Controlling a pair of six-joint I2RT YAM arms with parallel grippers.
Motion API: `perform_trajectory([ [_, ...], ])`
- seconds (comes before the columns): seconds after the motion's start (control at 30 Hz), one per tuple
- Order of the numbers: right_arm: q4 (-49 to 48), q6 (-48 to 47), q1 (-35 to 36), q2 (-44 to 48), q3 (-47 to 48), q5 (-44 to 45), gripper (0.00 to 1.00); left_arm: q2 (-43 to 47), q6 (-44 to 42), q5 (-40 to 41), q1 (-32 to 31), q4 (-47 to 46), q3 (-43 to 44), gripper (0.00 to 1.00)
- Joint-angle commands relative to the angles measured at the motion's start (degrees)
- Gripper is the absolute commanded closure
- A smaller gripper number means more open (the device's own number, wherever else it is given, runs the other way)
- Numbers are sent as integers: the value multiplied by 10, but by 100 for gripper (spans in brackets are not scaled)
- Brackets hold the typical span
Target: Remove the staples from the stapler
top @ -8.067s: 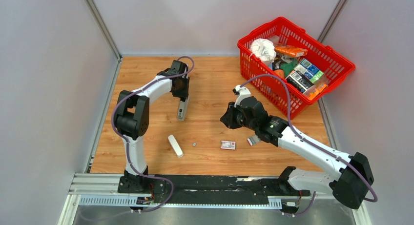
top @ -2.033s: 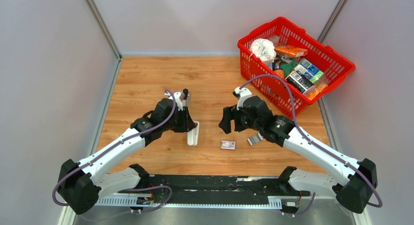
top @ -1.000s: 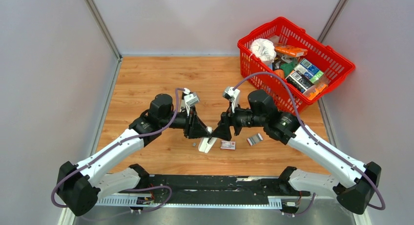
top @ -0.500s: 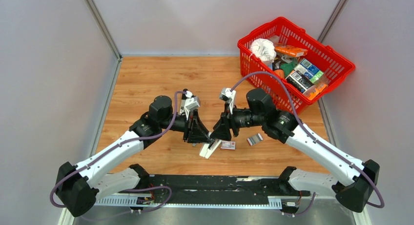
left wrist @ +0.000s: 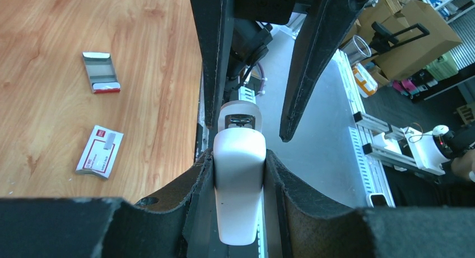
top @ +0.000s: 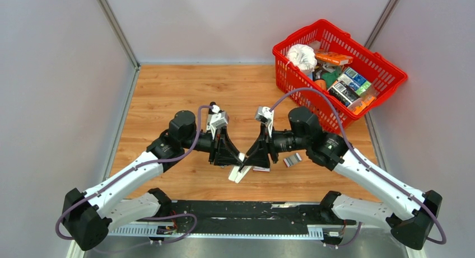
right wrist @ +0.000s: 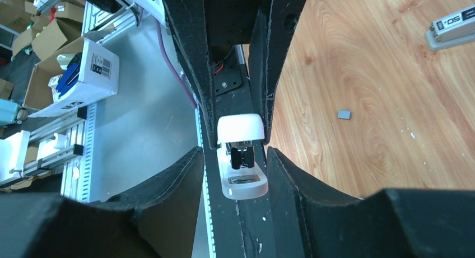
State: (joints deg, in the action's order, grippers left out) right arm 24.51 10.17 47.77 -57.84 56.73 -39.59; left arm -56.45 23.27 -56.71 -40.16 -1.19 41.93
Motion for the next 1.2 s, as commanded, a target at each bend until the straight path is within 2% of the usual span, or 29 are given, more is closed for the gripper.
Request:
perform_trajectory([
  [0.0,-15,-9,10,4,-4,-13,53,13,-10,-13,-4,-27,9,100],
  [0.13,-16,-9,15,-5,-6,-12,56,12,-11,-12,-5,-25,9,100],
  [0.3,-10,-13,23,-14,-6,-8,78,15,-12,-11,-6,-24,10,100],
  [0.57,-5,-16,48,-6,-16,10,93,37,-2,12,-6,-36,21,100],
  [1.17,-17,9,68,30,-69,32,95,115,-2,109,-6,-21,26,100],
])
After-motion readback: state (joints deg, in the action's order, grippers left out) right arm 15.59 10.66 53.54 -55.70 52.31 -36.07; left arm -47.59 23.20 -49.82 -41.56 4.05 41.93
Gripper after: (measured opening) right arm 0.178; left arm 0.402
